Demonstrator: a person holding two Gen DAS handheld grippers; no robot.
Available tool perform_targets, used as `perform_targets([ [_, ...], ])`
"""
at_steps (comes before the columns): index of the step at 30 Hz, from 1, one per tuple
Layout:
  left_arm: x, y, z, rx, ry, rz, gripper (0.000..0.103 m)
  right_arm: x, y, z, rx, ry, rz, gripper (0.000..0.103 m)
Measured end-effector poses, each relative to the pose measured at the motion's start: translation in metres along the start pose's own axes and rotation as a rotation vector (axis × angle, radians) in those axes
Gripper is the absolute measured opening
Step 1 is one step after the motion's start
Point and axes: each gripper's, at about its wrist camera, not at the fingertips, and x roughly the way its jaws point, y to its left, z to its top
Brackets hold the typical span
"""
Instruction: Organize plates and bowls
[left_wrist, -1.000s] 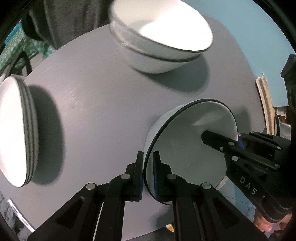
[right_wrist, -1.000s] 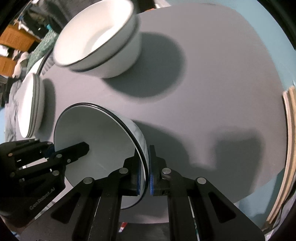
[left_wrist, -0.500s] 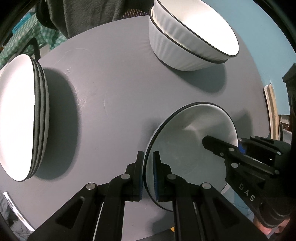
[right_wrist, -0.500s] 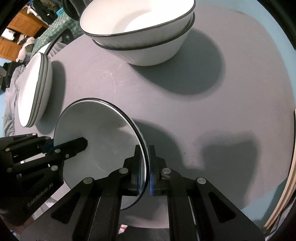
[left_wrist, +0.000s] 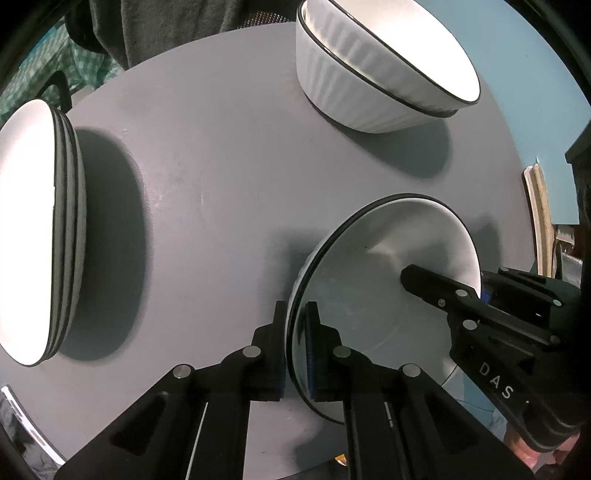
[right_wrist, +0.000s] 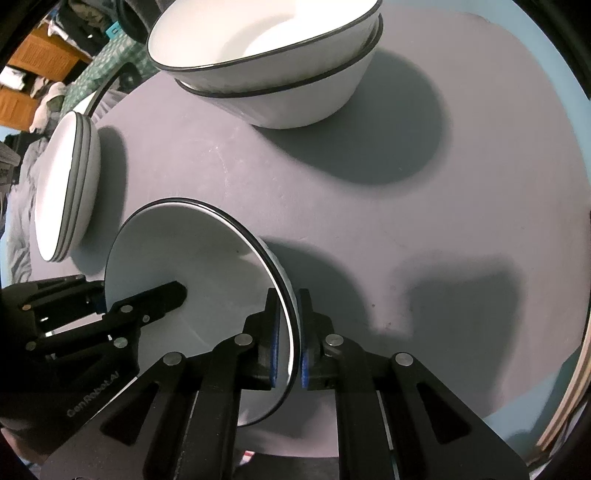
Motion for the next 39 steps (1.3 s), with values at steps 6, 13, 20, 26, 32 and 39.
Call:
perform_targets([
  [6, -0.008, 0.002, 0.002, 0.012, -0.012, -0.003, 0.008, -0.008, 0.003, -0.003, 0.014, -0.022, -0.008, 0.006],
  [13, -0.030, -0.005, 0.006, 0.012, -0.049, -0.008, 0.008, -0.034, 0.008, -0.005, 0.023, -0.060, -0.015, 0.006],
  [20, -0.064, -0.015, 0.016, 0.024, -0.114, -0.021, 0.008, -0.066, 0.009, 0.002, 0.026, -0.107, -0.003, 0.006],
  [26, -0.092, -0.023, 0.035, 0.030, -0.167, -0.033, 0.008, -0.098, 0.009, 0.018, 0.020, -0.145, -0.014, 0.006],
  [32, -0.102, -0.033, 0.068, 0.050, -0.201, -0.020, 0.008, -0.111, 0.008, 0.045, 0.004, -0.172, -0.022, 0.006],
  [39, -0.091, -0.040, 0.106, 0.065, -0.198, 0.037, 0.008, -0.100, -0.001, 0.080, 0.012, -0.141, -0.023, 0.006],
])
